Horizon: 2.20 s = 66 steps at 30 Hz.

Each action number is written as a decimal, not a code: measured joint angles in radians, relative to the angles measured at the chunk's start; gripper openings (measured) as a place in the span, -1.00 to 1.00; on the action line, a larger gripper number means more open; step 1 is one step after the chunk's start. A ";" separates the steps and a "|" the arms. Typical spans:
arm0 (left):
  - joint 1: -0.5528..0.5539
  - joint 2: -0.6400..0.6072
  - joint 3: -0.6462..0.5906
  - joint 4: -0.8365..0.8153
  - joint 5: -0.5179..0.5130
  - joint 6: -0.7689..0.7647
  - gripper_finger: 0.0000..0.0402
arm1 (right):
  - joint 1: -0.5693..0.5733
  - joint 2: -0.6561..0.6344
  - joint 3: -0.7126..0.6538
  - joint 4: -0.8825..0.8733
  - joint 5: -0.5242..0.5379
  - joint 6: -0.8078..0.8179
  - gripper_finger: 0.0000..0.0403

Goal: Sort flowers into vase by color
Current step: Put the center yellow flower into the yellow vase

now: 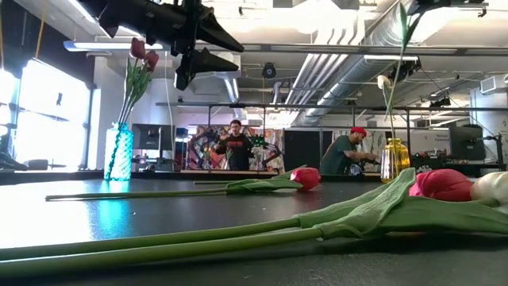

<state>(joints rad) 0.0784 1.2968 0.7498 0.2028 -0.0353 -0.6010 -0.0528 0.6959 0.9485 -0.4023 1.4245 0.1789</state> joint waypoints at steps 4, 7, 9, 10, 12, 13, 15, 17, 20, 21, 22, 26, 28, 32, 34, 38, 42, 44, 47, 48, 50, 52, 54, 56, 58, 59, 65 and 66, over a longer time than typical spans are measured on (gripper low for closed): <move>0.010 0.000 0.000 0.000 0.000 0.000 -0.24 | 0.000 -0.019 0.000 -0.005 0.016 -0.005 -1.00; 0.023 0.000 0.000 0.000 -0.002 0.000 -0.24 | 0.000 -0.024 0.000 -0.010 0.016 -0.004 -1.00; 0.030 0.000 0.000 0.000 -0.002 -0.001 -0.24 | 0.000 -0.024 0.000 -0.029 0.015 0.006 -1.00; 0.034 0.000 0.000 0.001 -0.002 -0.001 -0.24 | 0.000 -0.024 0.000 -0.047 0.012 0.021 -1.00; 0.040 0.000 0.000 0.002 -0.002 -0.003 -0.24 | 0.000 -0.024 0.000 -0.095 -0.005 0.068 -1.00; 0.041 0.000 0.000 0.002 -0.002 -0.009 -0.24 | 0.000 -0.024 0.000 -0.126 -0.019 0.101 -1.00; 0.046 0.000 0.000 0.002 -0.002 -0.016 -0.24 | 0.000 -0.024 0.000 -0.198 -0.048 0.179 -1.00; 0.047 0.000 0.000 0.002 -0.002 -0.017 -0.24 | -0.006 -0.024 0.000 -0.275 -0.070 0.263 -1.00; 0.047 0.000 0.000 0.002 -0.002 -0.017 -0.24 | -0.049 -0.024 0.000 -0.392 -0.140 0.377 -1.00; 0.047 0.000 0.000 0.002 -0.002 -0.017 -0.24 | -0.070 -0.024 0.000 -0.429 -0.164 0.408 -1.00; 0.047 0.000 0.000 0.002 -0.002 -0.017 -0.24 | -0.091 -0.024 0.000 -0.463 -0.190 0.436 -1.00; 0.047 0.000 0.000 0.002 -0.009 -0.019 -0.24 | -0.171 -0.022 0.000 -0.524 -0.273 0.473 -1.00; 0.047 0.000 0.000 0.002 -0.011 -0.024 -0.24 | -0.198 -0.022 0.000 -0.511 -0.314 0.459 -1.00; 0.047 0.000 0.000 0.002 -0.014 -0.027 -0.24 | -0.228 -0.024 0.000 -0.415 -0.427 0.385 -1.00; 0.047 0.000 0.000 0.002 -0.014 -0.027 -0.24 | -0.240 -0.022 0.009 -0.376 -0.460 0.339 -1.00; 0.047 0.000 0.000 0.002 -0.027 -0.035 -0.24 | -0.309 0.026 0.069 -0.366 -0.417 0.232 -1.00; 0.053 0.000 0.000 0.002 -0.029 -0.035 -0.24 | -0.415 0.079 0.127 -0.366 -0.506 0.164 -1.00; 0.053 0.000 0.000 0.003 -0.030 -0.036 -0.24 | -0.460 0.099 0.147 -0.367 -0.571 0.152 -1.00; 0.053 0.000 0.000 0.003 -0.033 -0.044 -0.24 | -0.506 0.124 0.167 -0.363 -0.616 0.129 -1.00; 0.053 0.000 0.000 0.003 -0.033 -0.045 -0.24 | -0.517 0.132 0.172 -0.359 -0.622 0.122 -1.00; 0.053 0.000 0.000 0.003 -0.033 -0.051 -0.24 | -0.536 0.144 0.180 -0.346 -0.643 0.101 -1.00; 0.053 0.000 0.000 0.003 -0.033 -0.053 -0.24 | -0.550 0.151 0.188 -0.326 -0.663 0.084 -1.00; 0.053 0.000 0.000 0.003 -0.033 -0.054 -0.24 | -0.560 0.160 0.202 -0.313 -0.683 0.074 -1.00; 0.053 0.000 0.000 0.003 -0.033 -0.061 -0.24 | -0.569 0.168 0.223 -0.311 -0.702 0.073 -1.00; 0.053 0.000 0.000 0.003 -0.033 -0.061 -0.24 | -0.571 0.173 0.242 -0.311 -0.704 0.061 -1.00; 0.053 0.000 0.000 0.003 -0.033 -0.061 -0.24 | -0.571 0.175 0.251 -0.311 -0.704 0.051 -1.00; 0.053 0.000 0.000 0.003 -0.053 -0.061 -0.24 | -0.600 0.188 0.250 -0.347 -0.705 0.030 -1.00; 0.053 0.000 0.000 0.003 -0.053 -0.061 -0.24 | -0.609 0.195 0.250 -0.368 -0.711 0.039 -1.00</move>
<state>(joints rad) 0.1314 1.2968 0.7498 0.2058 -0.0883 -0.6621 -0.6619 0.8910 1.1982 -0.7703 0.7132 0.2175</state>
